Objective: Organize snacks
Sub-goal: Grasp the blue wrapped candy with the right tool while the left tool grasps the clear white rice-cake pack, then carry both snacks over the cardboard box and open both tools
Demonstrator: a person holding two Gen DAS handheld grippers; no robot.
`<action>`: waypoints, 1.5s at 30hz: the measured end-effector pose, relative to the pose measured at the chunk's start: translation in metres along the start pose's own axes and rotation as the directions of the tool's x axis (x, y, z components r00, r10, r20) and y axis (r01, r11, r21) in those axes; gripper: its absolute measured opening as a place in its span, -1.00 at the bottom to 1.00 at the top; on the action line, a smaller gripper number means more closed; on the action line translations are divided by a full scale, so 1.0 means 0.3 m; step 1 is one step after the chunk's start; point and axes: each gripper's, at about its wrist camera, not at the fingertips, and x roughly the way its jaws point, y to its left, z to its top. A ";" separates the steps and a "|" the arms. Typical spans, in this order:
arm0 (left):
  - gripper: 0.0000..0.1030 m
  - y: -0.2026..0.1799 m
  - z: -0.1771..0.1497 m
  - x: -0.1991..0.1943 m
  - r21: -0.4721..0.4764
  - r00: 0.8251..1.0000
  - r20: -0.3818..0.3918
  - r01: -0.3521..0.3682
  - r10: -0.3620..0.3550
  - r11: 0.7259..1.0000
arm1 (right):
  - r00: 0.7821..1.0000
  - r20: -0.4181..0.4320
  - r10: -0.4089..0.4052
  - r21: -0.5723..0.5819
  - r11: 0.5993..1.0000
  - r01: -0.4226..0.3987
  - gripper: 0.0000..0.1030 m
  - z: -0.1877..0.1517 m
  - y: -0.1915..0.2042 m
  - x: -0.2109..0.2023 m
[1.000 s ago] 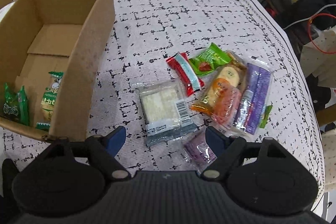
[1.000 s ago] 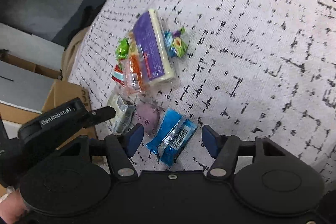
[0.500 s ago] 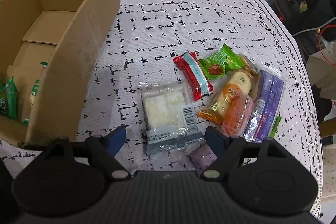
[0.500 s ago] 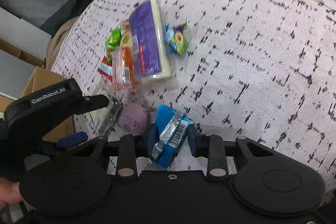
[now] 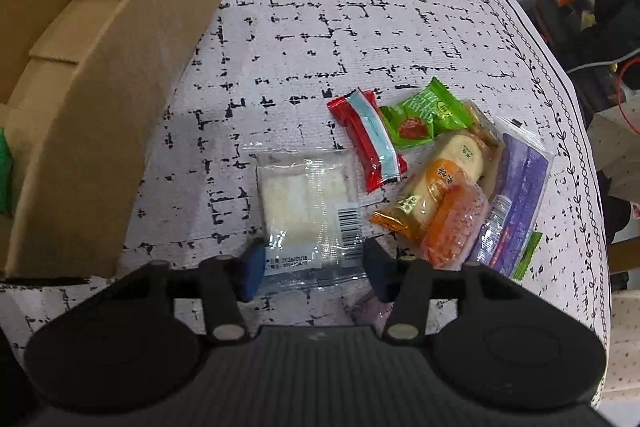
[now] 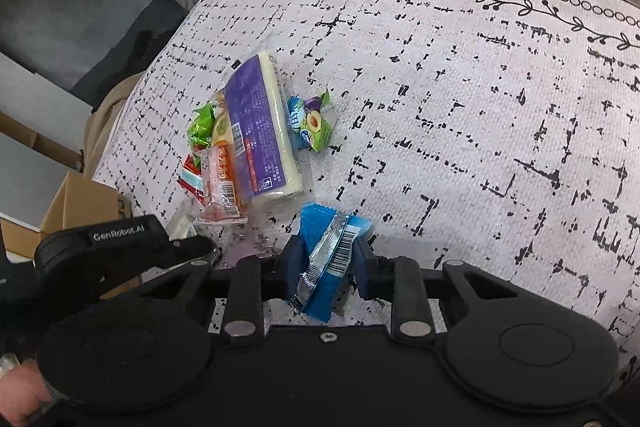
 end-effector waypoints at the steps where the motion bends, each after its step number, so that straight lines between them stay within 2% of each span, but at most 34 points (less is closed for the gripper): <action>1: -0.05 0.000 -0.001 -0.006 0.000 1.000 -0.002 -0.003 0.003 1.000 | 1.000 0.002 0.006 0.005 1.000 -0.006 -0.49 0.001 -0.005 -0.004; 10: -0.09 0.004 -0.025 -0.120 0.017 0.999 0.016 0.045 -0.046 0.999 | 0.998 0.017 0.061 0.057 0.996 -0.062 -0.51 -0.004 -0.013 -0.047; 21: -0.09 0.015 -0.047 -0.266 0.043 0.992 0.055 0.107 -0.109 0.993 | 0.991 0.083 0.103 0.061 0.992 -0.108 -0.52 -0.012 0.014 -0.167; 34: -0.09 0.070 -0.021 -0.451 0.057 0.978 0.140 0.145 -0.152 0.988 | 0.968 0.146 0.202 -0.050 0.979 -0.196 -0.53 -0.014 0.205 -0.289; 45: -0.09 0.171 0.022 -0.541 0.027 0.968 0.185 0.166 -0.168 0.986 | 0.959 0.151 0.238 -0.133 0.967 -0.219 -0.53 -0.031 0.362 -0.326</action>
